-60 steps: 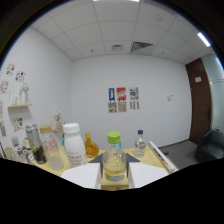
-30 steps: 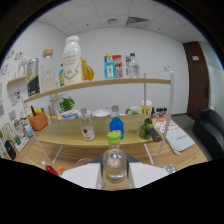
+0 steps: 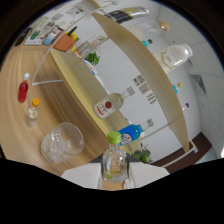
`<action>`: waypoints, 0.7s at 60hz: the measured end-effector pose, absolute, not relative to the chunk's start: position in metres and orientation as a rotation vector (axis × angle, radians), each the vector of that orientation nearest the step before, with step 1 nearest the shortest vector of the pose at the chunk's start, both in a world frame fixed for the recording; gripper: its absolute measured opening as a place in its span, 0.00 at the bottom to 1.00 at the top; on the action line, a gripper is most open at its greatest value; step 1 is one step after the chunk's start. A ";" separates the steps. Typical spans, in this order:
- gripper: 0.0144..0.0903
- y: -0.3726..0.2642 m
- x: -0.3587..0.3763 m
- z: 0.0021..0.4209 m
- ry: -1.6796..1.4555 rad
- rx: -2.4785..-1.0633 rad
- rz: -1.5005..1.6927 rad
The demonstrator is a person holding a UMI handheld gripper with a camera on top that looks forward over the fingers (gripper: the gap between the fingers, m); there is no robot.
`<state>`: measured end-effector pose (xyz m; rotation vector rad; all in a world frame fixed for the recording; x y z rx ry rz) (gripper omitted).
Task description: Make me a cup of Vodka Sunrise.
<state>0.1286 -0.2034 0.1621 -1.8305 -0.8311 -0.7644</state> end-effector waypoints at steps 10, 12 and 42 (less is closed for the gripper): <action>0.28 -0.198 0.127 0.170 -1.176 -1.638 -1.059; 0.28 -0.198 0.128 0.172 -1.239 -1.600 -1.116; 0.28 -0.198 0.112 0.189 -1.767 -1.154 -1.585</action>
